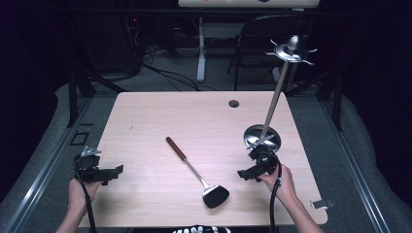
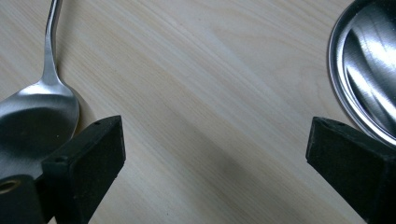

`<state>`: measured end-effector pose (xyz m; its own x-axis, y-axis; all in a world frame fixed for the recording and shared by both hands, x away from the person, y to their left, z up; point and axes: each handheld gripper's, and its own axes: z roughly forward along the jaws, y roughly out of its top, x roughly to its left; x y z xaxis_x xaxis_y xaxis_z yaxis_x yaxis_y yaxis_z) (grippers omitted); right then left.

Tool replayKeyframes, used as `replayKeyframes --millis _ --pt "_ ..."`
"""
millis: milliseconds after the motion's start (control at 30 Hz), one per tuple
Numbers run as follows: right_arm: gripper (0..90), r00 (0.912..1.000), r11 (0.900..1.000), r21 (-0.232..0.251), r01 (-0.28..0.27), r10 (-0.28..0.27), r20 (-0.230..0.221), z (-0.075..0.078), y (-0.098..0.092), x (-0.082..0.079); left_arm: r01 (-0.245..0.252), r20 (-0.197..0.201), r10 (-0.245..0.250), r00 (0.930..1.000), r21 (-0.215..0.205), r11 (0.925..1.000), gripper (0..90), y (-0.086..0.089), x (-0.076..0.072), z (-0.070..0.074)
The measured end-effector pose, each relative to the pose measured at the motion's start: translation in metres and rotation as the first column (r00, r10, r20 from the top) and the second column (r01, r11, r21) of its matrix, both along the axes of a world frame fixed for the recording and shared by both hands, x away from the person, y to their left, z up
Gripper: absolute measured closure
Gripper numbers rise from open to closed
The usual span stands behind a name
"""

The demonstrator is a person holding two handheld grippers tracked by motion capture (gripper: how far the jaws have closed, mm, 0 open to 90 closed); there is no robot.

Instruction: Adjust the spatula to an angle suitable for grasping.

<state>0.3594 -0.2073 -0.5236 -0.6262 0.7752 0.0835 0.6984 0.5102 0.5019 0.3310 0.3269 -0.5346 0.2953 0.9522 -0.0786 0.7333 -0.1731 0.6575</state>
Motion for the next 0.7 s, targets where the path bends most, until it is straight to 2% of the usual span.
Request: replayKeyframes --millis 167,233,267,333,400,433,667,700 --pt "2.6 1.0 1.0 -0.006 -0.004 0.004 -0.009 -0.001 0.003 0.0 -0.003 0.002 0.003 1.0 -0.005 1.0 0.0 0.002 -0.001 0.0" --pt "2.4 1.0 1.0 0.011 0.004 -0.004 -0.001 -0.002 0.005 0.0 -0.004 0.001 0.004 1.0 -0.006 1.0 0.0 0.002 -0.001 0.0" --pt "2.2 0.9999 1.0 -0.007 -0.011 0.011 -0.01 -0.001 0.005 0.0 -0.007 0.0 0.007 1.0 -0.009 0.9999 0.0 0.002 -0.001 0.0" --pt "1.9 0.9999 1.0 0.009 -0.009 0.009 -0.007 -0.002 0.009 0.0 -0.005 -0.005 0.005 1.0 -0.01 0.9999 0.0 0.003 -0.001 -0.001" --pt "1.0 0.9993 0.999 -0.022 -0.034 0.034 -0.017 0.0 0.013 0.002 -0.01 0.001 0.01 0.9999 -0.013 0.9999 0.0 0.003 -0.002 -0.001" --pt "0.8 0.9997 1.0 -0.003 -0.025 0.025 -0.008 -0.002 0.016 0.002 -0.008 -0.002 0.008 1.0 -0.012 0.9999 0.0 0.004 -0.003 0.0" --pt "0.0 0.9982 0.998 -0.006 -0.058 0.058 -0.019 0.002 0.032 0.004 -0.002 -0.001 0.002 1.0 -0.008 1.0 0.0 0.005 -0.003 0.0" --pt "0.0 0.9975 0.998 -0.02 -0.067 0.067 -0.022 0.002 0.033 0.004 -0.001 -0.004 0.001 1.0 -0.007 1.0 0.0 0.005 -0.004 0.0"
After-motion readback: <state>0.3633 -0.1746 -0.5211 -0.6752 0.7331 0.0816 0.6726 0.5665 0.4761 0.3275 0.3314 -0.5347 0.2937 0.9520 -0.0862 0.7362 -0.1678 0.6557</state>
